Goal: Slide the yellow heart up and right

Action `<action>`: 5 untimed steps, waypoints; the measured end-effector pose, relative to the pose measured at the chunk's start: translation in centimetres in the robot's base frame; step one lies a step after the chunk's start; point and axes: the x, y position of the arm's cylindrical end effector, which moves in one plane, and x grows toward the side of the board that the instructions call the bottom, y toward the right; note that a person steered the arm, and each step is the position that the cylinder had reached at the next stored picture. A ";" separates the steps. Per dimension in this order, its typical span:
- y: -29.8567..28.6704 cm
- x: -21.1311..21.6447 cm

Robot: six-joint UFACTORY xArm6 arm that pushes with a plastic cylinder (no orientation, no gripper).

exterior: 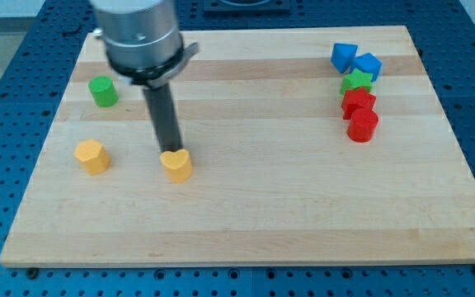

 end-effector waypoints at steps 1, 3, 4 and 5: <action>-0.7 3.2; 1.0 4.8; -1.6 4.9; -0.4 6.9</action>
